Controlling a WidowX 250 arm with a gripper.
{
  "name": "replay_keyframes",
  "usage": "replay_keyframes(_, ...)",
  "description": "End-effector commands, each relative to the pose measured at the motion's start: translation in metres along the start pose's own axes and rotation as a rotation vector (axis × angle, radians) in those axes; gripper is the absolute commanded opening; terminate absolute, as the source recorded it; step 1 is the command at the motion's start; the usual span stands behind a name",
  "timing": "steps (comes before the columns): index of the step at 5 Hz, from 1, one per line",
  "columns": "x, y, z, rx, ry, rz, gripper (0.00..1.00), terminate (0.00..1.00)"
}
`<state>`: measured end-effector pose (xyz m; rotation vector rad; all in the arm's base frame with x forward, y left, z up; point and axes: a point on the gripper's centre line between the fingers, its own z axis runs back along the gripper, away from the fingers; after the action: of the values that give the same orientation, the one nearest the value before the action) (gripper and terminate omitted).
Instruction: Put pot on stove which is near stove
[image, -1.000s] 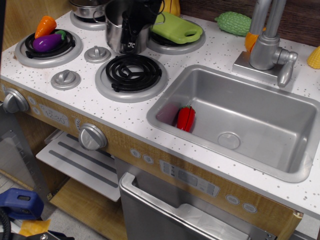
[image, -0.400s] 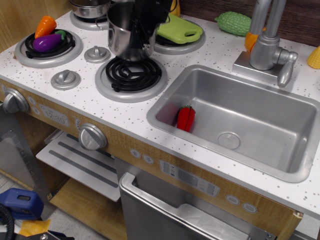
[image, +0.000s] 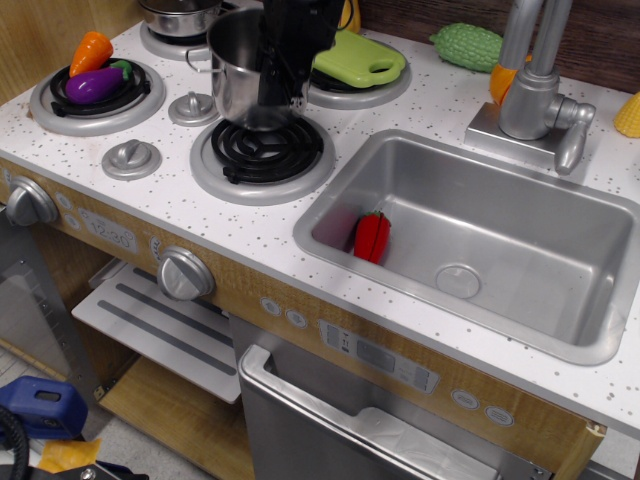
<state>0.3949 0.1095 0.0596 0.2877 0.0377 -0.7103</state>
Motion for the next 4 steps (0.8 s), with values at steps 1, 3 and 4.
replay_keyframes(1, 0.002, 0.005, 0.038, 0.007, -0.105, 0.081, 0.0, 0.0)
replay_keyframes(3, 0.005, -0.013, 0.049, -0.042, -0.101, 0.135, 0.0, 0.0)
replay_keyframes(4, 0.002, -0.014, 0.047, -0.044, -0.104, 0.139, 0.0, 0.0)
